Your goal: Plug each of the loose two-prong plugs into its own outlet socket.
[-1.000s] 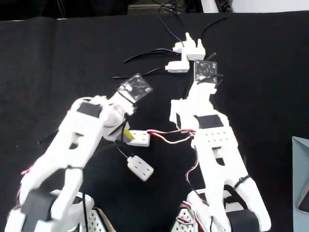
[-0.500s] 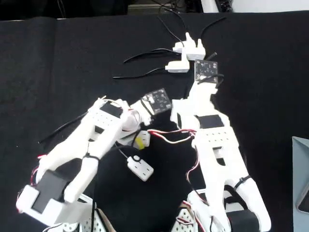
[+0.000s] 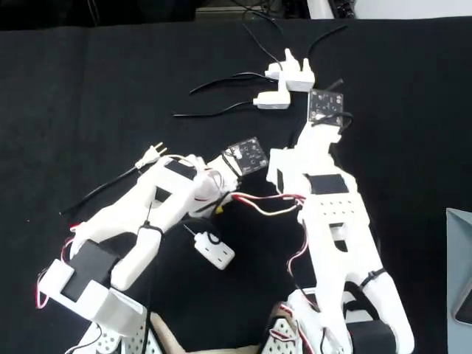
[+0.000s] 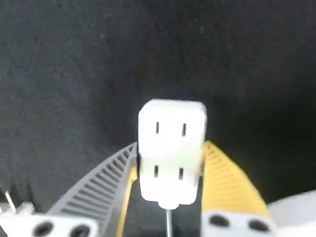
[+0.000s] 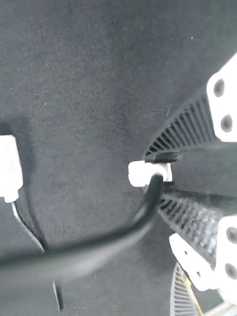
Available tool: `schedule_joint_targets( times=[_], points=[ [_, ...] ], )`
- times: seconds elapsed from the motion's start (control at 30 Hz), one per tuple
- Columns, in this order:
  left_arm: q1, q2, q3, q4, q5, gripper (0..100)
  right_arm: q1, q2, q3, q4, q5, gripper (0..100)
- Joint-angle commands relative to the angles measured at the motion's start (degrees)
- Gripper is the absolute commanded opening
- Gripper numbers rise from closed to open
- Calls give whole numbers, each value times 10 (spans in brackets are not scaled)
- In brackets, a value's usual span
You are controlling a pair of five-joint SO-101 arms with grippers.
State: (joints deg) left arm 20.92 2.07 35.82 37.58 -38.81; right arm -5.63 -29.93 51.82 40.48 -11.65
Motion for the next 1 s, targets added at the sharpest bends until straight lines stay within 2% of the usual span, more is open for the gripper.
schedule_joint_targets(
  times=[0.0,0.1,0.33,0.57,0.67,0.8,0.97],
  points=[
    [-2,0,-44,-27,69,101,3,1,-30,-11,-4,12],
    [-4,0,-44,-24,132,128,2,1,-30,-11,-4,12],
    [-51,-16,-43,-11,244,327,2,1,-29,-11,-4,12],
    [-56,-149,-36,122,249,335,1,1,-29,-8,4,12],
    [-78,-218,-14,161,251,332,-11,0,-29,-6,51,12],
    [-122,-324,55,164,269,332,-55,0,-29,-6,112,12],
    [-212,-448,151,165,312,332,-96,5,-42,-11,171,12]
  ],
)
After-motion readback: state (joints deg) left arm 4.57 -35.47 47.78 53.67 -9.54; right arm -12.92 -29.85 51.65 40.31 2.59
